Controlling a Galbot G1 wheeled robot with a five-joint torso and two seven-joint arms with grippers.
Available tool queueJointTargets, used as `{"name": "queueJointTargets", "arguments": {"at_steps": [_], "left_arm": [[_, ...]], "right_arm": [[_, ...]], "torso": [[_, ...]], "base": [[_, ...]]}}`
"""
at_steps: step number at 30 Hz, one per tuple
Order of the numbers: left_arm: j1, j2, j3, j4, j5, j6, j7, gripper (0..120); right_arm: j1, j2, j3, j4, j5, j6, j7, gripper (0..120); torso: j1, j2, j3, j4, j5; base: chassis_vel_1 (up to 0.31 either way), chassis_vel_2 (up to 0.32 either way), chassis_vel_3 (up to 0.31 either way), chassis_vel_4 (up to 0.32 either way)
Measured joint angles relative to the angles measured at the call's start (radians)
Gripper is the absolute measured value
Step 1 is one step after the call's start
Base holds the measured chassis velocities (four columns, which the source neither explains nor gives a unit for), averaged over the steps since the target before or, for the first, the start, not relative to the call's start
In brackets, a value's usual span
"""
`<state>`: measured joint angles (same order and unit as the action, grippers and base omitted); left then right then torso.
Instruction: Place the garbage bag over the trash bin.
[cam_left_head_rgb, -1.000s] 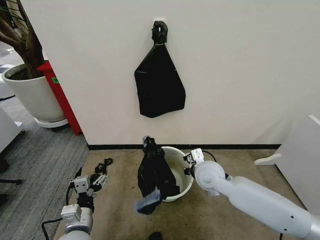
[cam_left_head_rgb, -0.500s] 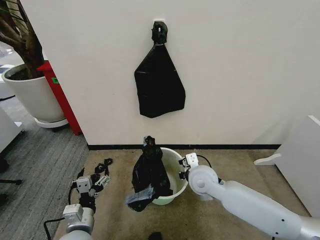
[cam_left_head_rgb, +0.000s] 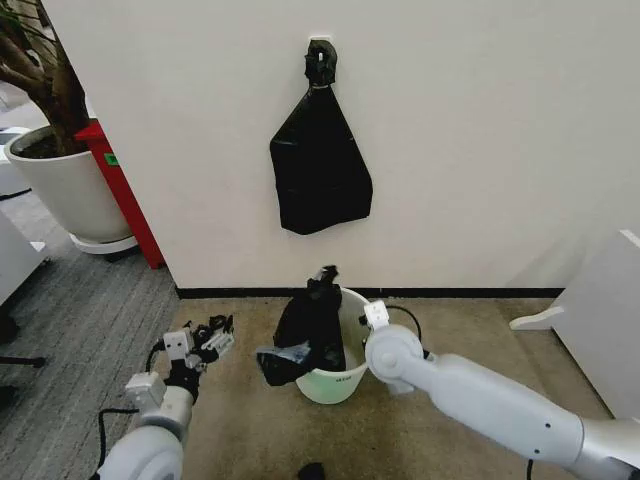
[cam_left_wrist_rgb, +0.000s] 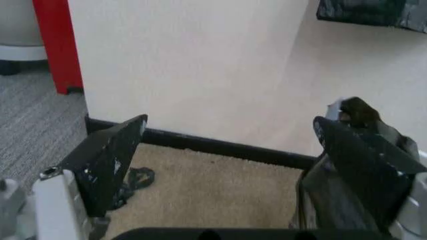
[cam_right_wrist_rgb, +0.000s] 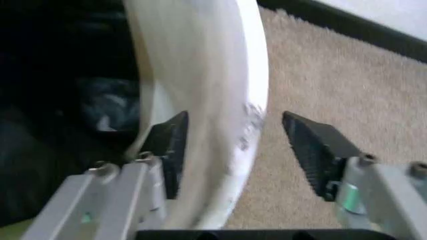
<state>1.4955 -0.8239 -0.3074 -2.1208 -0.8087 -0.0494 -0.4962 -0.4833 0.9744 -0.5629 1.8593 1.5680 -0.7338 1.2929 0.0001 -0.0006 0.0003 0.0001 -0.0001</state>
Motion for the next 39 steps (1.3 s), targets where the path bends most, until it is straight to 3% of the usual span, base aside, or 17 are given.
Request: {"name": "queueJointTargets", "arguments": {"at_steps": [7,12,15,19,23,29,39], "left_arm": [[-0.016,-0.004,0.011,0.011,-0.002,-0.001,0.004,98],[-0.078,0.021,0.023,0.047,-0.056,-0.056,0.088,98],[-0.138,0.039,0.035,0.086,-0.103,-0.098,0.167,98],[-0.211,0.049,0.066,0.146,-0.176,-0.129,0.249,98],[-0.389,0.041,0.236,0.273,-0.248,-0.161,0.365,97],[-0.531,0.009,0.361,0.409,-0.280,-0.169,0.391,96],[-0.513,-0.011,0.355,0.447,-0.274,-0.170,0.371,96]], "right_arm": [[0.007,0.021,-0.016,0.041,-0.063,0.000,-0.031,77],[0.006,0.043,0.023,0.065,-0.331,0.001,-0.140,96],[0.007,0.063,0.059,0.090,-0.433,0.002,-0.190,100],[-0.011,0.117,0.115,0.114,-0.430,0.022,-0.188,100],[-0.062,0.208,0.186,0.087,-0.444,0.067,-0.224,100],[-0.118,0.277,0.249,0.009,-0.496,0.084,-0.312,100],[-0.163,0.312,0.272,-0.029,-0.481,0.077,-0.337,100]], "torso": [[0.000,0.000,0.000,0.0002,0.0001],[0.000,0.000,0.000,0.0000,0.0000],[0.000,0.001,0.000,-0.0004,-0.0001],[0.000,0.001,0.000,-0.0002,0.0004],[0.000,0.001,0.000,-0.0003,-0.0002],[0.000,0.001,0.000,-0.0003,-0.0003],[0.000,0.001,0.000,0.0000,0.0001]], "base": [[0.000,0.000,0.000,0.000],[0.000,0.000,0.000,0.000],[0.000,0.000,0.000,0.000],[0.000,0.000,0.000,0.000],[0.000,0.000,0.000,0.000],[0.000,0.000,0.000,0.000],[0.000,0.000,0.000,0.000]]}}
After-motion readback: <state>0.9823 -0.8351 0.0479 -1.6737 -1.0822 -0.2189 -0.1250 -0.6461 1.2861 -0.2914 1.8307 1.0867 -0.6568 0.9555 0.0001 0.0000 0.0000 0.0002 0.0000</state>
